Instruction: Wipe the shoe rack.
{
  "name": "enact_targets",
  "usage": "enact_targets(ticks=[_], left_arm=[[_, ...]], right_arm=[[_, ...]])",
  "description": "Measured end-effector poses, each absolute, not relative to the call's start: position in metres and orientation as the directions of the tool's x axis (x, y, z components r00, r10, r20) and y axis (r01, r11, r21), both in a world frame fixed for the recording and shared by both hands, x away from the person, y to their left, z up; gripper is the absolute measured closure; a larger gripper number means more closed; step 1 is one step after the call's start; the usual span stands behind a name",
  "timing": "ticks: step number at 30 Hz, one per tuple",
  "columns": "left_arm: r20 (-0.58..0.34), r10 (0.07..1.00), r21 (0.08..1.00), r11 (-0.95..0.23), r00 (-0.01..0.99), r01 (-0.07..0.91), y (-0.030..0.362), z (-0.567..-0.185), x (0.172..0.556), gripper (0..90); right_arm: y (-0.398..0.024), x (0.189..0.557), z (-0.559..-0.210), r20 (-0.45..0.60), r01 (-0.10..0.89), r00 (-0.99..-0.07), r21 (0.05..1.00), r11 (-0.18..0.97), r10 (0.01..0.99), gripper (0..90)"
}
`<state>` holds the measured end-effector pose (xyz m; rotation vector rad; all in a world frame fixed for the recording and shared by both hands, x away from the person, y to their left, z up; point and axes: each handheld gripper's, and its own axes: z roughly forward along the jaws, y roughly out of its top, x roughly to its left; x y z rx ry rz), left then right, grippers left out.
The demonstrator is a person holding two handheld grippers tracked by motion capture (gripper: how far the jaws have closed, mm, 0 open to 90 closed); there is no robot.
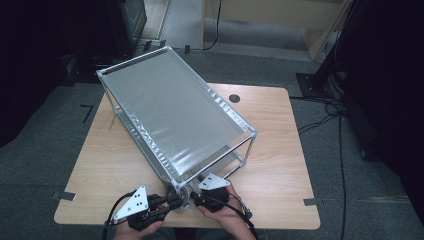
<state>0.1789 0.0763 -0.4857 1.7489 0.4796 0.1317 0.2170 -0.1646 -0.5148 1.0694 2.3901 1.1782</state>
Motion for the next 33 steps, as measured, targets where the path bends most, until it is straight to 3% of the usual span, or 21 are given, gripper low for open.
enact_targets(ticks=[4,14,17,21,25,30,33], left_arm=[[-0.165,0.386,0.957,-0.160,0.908,0.242,0.076,-0.486,0.179,80.6],[-0.162,0.383,0.958,-0.161,0.909,0.239,0.076,-0.486,0.179,80.7],[-0.164,0.382,0.957,-0.161,0.910,0.241,0.076,-0.486,0.179,80.6],[-0.164,0.382,0.957,-0.162,0.910,0.241,0.076,-0.486,0.180,80.6],[-0.165,0.384,0.957,-0.162,0.908,0.242,0.076,-0.486,0.179,80.6],[-0.145,0.394,0.959,-0.169,0.907,0.227,0.075,-0.485,0.178,80.8],[-0.150,0.395,0.959,-0.167,0.907,0.231,0.075,-0.486,0.178,80.7]], right_arm=[[-0.178,0.228,-0.515,0.053,0.514,-0.638,0.772,0.374,0.768,54.5],[-0.252,0.262,-0.516,0.042,0.594,-0.284,0.792,0.141,0.958,53.1],[-0.257,0.263,-0.516,0.061,0.590,-0.251,0.801,0.103,0.966,53.5],[-0.241,0.256,-0.517,0.044,0.594,-0.306,0.789,0.155,0.951,55.1],[-0.219,0.243,-0.516,0.065,0.588,-0.426,0.778,0.221,0.903,55.7],[-0.183,0.223,-0.514,0.087,0.533,-0.637,0.767,0.357,0.766,56.0],[-0.170,0.216,-0.514,0.083,0.496,-0.706,0.767,0.407,0.704,56.1]])
